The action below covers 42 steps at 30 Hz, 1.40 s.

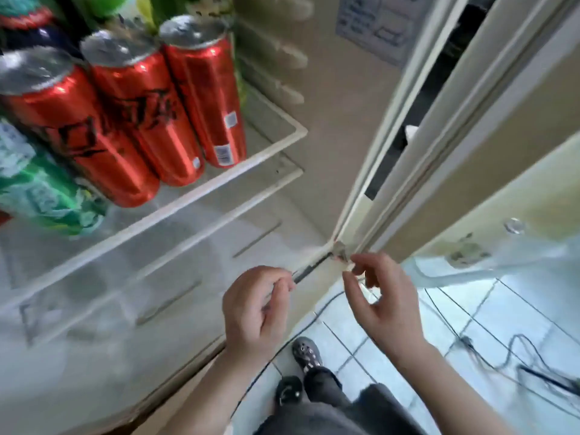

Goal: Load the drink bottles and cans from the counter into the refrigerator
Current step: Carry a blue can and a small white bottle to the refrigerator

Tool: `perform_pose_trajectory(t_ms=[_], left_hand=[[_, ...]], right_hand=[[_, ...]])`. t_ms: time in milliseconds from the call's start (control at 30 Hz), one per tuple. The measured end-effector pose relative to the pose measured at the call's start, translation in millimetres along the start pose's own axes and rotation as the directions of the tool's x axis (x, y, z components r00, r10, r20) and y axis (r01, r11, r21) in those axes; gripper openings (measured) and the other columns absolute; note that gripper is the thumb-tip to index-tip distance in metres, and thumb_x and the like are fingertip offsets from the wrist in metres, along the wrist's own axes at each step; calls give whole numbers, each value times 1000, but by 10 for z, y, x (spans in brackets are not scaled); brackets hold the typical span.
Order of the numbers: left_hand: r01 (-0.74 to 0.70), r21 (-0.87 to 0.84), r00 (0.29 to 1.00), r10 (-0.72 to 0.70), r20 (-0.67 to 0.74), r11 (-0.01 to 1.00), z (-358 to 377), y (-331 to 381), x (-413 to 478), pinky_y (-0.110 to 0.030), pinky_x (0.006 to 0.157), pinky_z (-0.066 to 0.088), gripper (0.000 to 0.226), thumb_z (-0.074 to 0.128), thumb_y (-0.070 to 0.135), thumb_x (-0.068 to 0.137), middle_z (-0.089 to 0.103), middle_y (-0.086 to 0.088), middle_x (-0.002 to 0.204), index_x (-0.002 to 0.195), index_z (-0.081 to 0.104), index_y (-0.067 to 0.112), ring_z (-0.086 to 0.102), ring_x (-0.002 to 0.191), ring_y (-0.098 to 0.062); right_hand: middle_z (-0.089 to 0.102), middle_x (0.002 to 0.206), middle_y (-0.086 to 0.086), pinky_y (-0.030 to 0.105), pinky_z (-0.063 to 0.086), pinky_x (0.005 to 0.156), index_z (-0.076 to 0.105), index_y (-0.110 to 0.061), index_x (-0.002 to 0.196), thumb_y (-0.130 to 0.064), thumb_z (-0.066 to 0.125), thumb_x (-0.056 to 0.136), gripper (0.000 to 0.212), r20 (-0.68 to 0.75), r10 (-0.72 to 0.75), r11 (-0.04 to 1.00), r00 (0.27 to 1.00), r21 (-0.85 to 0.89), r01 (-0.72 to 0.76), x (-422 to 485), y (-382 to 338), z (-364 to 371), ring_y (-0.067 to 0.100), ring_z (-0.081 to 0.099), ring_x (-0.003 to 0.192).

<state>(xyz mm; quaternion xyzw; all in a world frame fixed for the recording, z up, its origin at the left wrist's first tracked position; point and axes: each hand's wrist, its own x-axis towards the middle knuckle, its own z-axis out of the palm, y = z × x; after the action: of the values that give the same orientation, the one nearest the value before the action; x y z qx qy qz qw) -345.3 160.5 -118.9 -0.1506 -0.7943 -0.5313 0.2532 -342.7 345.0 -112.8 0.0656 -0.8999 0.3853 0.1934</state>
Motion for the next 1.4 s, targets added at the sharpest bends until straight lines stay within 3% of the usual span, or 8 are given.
perform_pose_trajectory(t_ms=[167,333,433,533,733,1000,1167,1400], left_hand=[[325,-51,830,-259,493,944,652,-154,-635,-28,71,52,15,49,25,92,65,13,78,85,63,26,63,78,-4],[646,241,318,-543,777,724,1067,-364,-1273,-29,83,50,17,55,17,94,68,13,87,88,60,32,65,91,-12],[354,596,-68,-616,785,721,1151,-701,-1687,-27,88,45,15,53,27,95,61,2,104,106,60,20,60,106,-22],[-64,683,-320,-663,676,728,1033,-928,-1978,-23,64,38,20,48,30,94,56,0,82,75,52,24,53,83,-16],[-295,698,-208,-757,620,653,1242,-859,-2389,-29,75,45,23,49,25,91,66,-10,90,68,43,22,62,91,-25],[-291,605,-218,-667,713,741,2578,692,-3521,-27,87,43,25,51,28,94,66,-7,116,112,59,14,59,107,-23],[-419,352,-366,-511,778,837,3307,1894,-4621,-25,89,41,31,49,33,93,63,0,119,119,57,18,57,112,-20],[-565,-8,-559,-376,739,825,3948,3169,-5711,-29,92,46,28,52,34,88,65,0,115,113,61,22,59,107,-19]], right_hand=[[51,68,-18,19,33,64,63,-21,88,-30,64,85,9,152,509,839,847,-306,-449,-1218,687,-282,6,47,67],[62,80,-5,27,38,65,62,-23,94,-41,57,86,21,44,955,283,293,-435,-855,-2441,1033,-476,22,62,89],[68,101,7,28,43,74,62,-15,99,-36,53,88,25,62,998,32,4,-458,-889,-3140,1085,-605,27,61,99],[67,104,9,27,40,72,63,-14,99,-36,51,89,27,72,989,-82,-126,-439,-895,-3696,973,-765,26,61,100],[67,102,3,27,44,77,59,-24,92,-38,51,90,16,77,979,-158,-188,-296,-942,-4548,900,-1161,21,60,98],[66,104,-1,27,46,78,59,-22,99,-37,47,93,20,92,964,-241,-250,-103,-965,-6085,1070,-1977,18,60,95],[67,91,2,28,43,69,62,-15,91,-32,43,93,26,1,912,-411,-411,27,-911,-7295,1073,-2731,21,61,88],[65,95,3,32,45,77,61,-10,87,-24,49,95,20,-9,737,-545,-676,585,-601,-8576,859,-3318,28,61,90]])
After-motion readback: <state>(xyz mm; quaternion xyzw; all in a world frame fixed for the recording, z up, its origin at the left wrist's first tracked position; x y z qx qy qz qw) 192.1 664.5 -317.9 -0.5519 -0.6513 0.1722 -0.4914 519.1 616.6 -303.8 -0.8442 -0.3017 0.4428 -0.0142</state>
